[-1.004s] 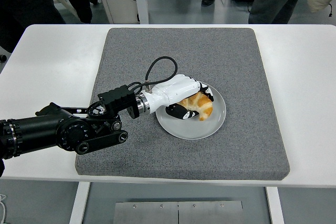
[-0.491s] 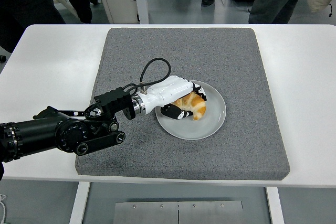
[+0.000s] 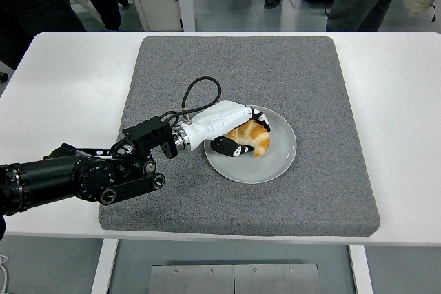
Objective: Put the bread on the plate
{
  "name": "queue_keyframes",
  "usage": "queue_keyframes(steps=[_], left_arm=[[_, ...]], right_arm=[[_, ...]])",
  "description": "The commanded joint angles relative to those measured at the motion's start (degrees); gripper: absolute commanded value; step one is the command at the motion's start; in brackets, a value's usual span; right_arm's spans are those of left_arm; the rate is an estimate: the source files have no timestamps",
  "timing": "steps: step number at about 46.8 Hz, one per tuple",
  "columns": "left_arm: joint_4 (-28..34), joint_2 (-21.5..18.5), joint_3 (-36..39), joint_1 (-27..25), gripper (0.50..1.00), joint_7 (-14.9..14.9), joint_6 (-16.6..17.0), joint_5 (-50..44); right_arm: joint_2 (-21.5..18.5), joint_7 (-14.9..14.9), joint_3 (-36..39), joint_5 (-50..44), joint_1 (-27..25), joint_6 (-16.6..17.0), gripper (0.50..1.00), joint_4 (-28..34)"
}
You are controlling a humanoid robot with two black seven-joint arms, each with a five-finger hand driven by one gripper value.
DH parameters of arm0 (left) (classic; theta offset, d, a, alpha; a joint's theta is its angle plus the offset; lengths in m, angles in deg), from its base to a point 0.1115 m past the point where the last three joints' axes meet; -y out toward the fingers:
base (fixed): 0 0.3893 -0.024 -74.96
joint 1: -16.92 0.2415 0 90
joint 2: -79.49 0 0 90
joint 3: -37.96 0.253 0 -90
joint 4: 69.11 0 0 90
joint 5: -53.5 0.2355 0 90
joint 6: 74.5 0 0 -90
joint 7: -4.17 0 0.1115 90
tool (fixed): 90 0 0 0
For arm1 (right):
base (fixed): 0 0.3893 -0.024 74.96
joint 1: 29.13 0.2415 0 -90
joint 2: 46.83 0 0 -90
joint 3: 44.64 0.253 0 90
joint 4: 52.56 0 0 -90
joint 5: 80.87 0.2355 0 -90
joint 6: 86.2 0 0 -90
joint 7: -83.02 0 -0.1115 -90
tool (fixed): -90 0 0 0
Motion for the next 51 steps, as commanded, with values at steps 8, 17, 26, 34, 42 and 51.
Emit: queue_keyframes(steps=[8, 17, 26, 34, 42, 51], left_arm=[[0.02, -0.07, -0.25, -0.04, 0.719, -0.01, 0.09, -2.10], [0.02, -0.07, -0.25, -0.13, 0.764, -0.36, 0.09, -3.07], [0.02, -0.16, -0.34, -0.04, 0.796, -0.71, 0.18, -3.25], [0.10, -0.16, -1.83, -0.04, 0.813, -0.80, 0.18, -5.26], [0.72, -0.25, -4.11, -0.22, 0.833, -0.80, 0.18, -7.20], [1.33, -0.34, -7.63, -0.04, 0.868, -0.80, 0.09, -8.25]], right_arm=[[0.00, 0.00, 0.00, 0.08, 0.00, -0.01, 1.000, 0.00], [0.00, 0.00, 0.00, 0.00, 0.00, -0.01, 1.000, 0.00], [0.00, 0.00, 0.00, 0.00, 0.00, -0.01, 1.000, 0.00], [0.00, 0.00, 0.00, 0.08, 0.00, -0.01, 1.000, 0.00], [0.00, 0.00, 0.00, 0.08, 0.00, -0.01, 1.000, 0.00], [0.00, 0.00, 0.00, 0.00, 0.00, -0.01, 1.000, -0.09]])
